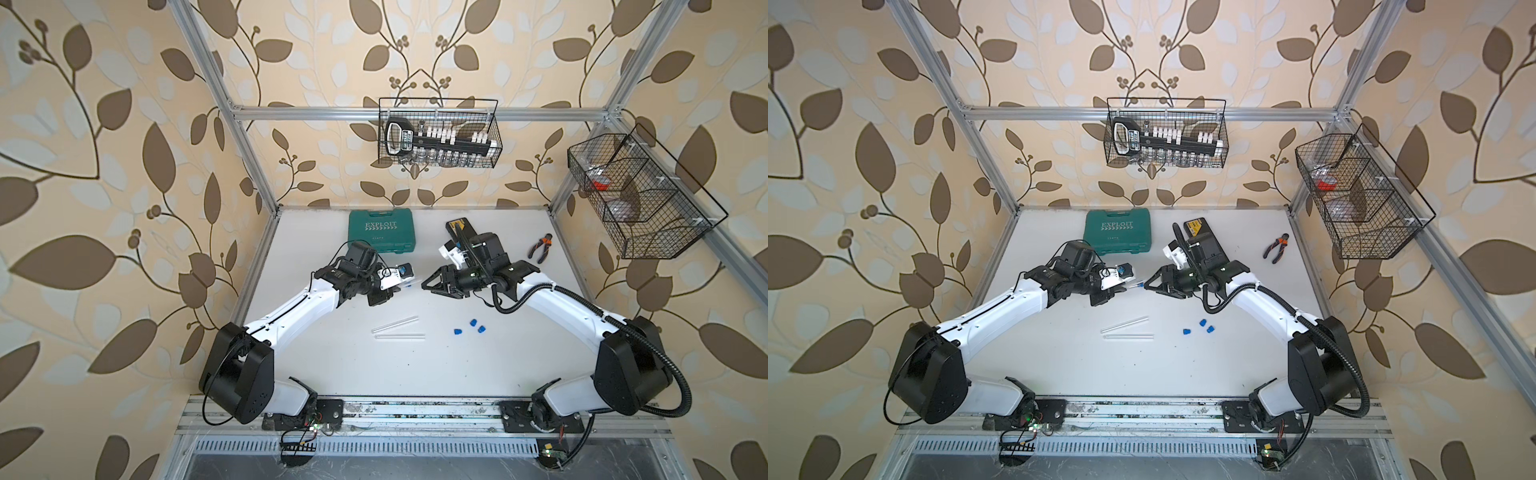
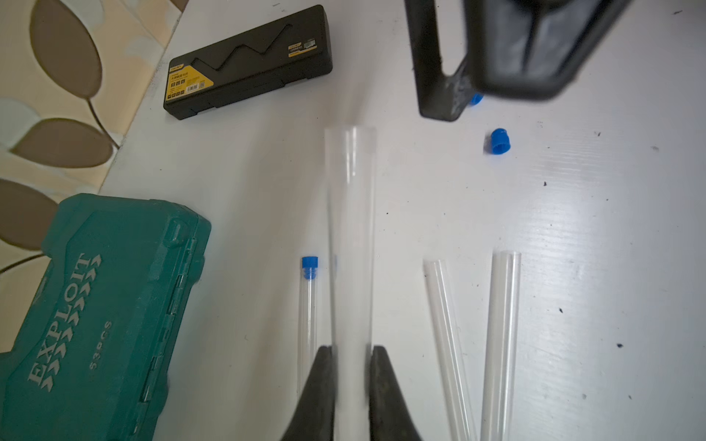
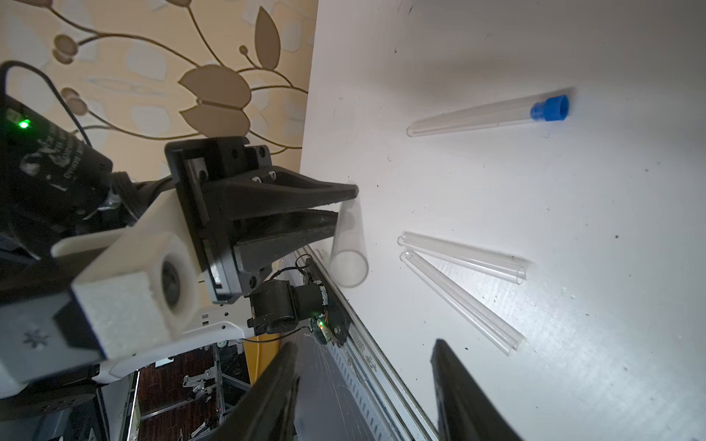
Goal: Insert stoppers into test tubes
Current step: Pick up the test tube at the center of the board.
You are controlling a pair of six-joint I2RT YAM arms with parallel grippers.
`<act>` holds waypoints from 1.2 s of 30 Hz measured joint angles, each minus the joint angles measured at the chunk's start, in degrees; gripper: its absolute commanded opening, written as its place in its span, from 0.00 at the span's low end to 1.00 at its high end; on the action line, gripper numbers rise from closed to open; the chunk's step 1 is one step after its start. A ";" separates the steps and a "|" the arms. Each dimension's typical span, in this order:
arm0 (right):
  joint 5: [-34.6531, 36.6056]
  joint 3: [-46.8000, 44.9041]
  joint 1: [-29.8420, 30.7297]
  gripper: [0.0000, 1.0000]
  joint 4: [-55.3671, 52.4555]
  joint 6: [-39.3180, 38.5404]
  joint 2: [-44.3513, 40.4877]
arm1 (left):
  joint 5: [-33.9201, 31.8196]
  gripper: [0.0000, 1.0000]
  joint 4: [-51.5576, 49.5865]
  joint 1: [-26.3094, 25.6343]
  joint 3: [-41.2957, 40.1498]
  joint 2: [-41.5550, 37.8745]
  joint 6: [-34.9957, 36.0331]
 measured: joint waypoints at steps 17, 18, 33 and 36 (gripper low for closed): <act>3.17 6.86 2.73 0.38 1.95 3.43 7.26 | 0.26 0.09 -0.35 -1.16 0.70 0.02 1.70; 3.34 6.86 2.75 0.38 1.79 3.43 7.34 | 0.26 0.09 -0.35 -1.16 0.76 0.02 1.77; 4.11 7.69 3.56 0.24 -0.35 2.49 8.20 | -1.66 0.09 -1.25 -1.90 0.87 0.44 3.08; 4.11 7.72 3.67 0.23 -0.66 2.49 8.24 | -2.25 0.09 -1.27 -1.90 0.90 0.46 3.19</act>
